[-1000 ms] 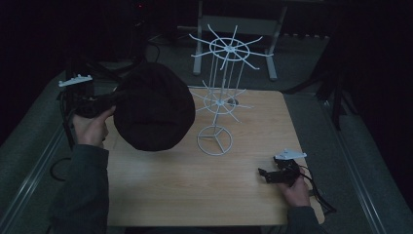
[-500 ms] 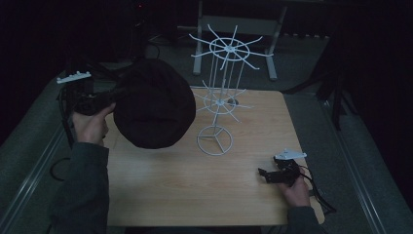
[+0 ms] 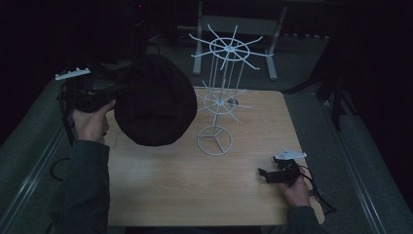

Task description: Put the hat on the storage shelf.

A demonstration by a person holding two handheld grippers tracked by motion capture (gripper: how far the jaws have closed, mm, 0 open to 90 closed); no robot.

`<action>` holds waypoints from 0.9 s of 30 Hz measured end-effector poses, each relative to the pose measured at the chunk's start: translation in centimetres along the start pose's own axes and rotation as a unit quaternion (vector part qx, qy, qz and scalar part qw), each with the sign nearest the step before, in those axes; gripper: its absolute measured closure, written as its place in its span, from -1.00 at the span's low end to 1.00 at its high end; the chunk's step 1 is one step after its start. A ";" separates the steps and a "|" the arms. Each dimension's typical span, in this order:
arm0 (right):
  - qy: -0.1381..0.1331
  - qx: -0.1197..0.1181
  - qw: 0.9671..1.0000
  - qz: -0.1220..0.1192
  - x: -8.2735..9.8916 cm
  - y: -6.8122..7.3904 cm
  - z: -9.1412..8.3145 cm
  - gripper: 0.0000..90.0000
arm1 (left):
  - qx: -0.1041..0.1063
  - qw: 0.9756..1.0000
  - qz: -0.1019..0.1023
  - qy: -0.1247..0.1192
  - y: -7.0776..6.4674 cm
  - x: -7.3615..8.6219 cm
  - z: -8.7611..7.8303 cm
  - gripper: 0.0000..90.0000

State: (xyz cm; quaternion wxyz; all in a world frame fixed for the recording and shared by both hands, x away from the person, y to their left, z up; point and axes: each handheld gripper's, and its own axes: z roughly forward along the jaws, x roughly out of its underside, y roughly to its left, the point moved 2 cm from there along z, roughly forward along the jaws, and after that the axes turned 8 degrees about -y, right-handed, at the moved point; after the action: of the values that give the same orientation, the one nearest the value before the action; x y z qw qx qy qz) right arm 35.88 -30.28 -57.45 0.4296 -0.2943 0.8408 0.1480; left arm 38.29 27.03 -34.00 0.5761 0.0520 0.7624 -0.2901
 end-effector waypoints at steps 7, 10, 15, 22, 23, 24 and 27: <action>0.000 0.000 1.000 0.000 0.0 0.0 0.0 -0.72 | 0.006 1.000 -0.001 -0.006 -0.4 -0.5 0.0 0.74; 0.000 0.000 1.000 -0.001 0.0 0.0 0.0 -0.72 | 0.008 1.000 -0.002 -0.009 -0.5 -0.7 0.1 0.75; 0.000 0.000 1.000 0.000 0.0 0.0 0.0 -0.72 | 0.013 1.000 -0.008 -0.011 -0.5 -0.8 0.1 0.75; 0.000 0.000 1.000 0.000 0.0 0.0 0.0 -0.72 | 0.015 1.000 -0.014 -0.014 -0.4 -0.9 0.1 0.74; 0.000 0.000 1.000 0.000 0.0 0.0 0.0 -0.72 | 0.015 1.000 -0.014 -0.014 -0.4 -1.0 0.1 0.74; 0.000 0.000 1.000 -0.001 0.0 0.0 0.0 -0.72 | 0.015 1.000 -0.015 -0.015 -0.4 -1.0 0.1 0.74; 0.000 0.000 1.000 -0.001 0.0 0.0 0.0 -0.72 | 0.016 1.000 -0.015 -0.017 -0.5 -1.2 0.1 0.74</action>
State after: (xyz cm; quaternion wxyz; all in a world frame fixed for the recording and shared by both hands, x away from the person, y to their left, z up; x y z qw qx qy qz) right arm 35.88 -30.29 -57.45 0.4296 -0.2948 0.8407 0.1476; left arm 38.50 26.86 -32.73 0.5836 0.0447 0.7484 -0.3120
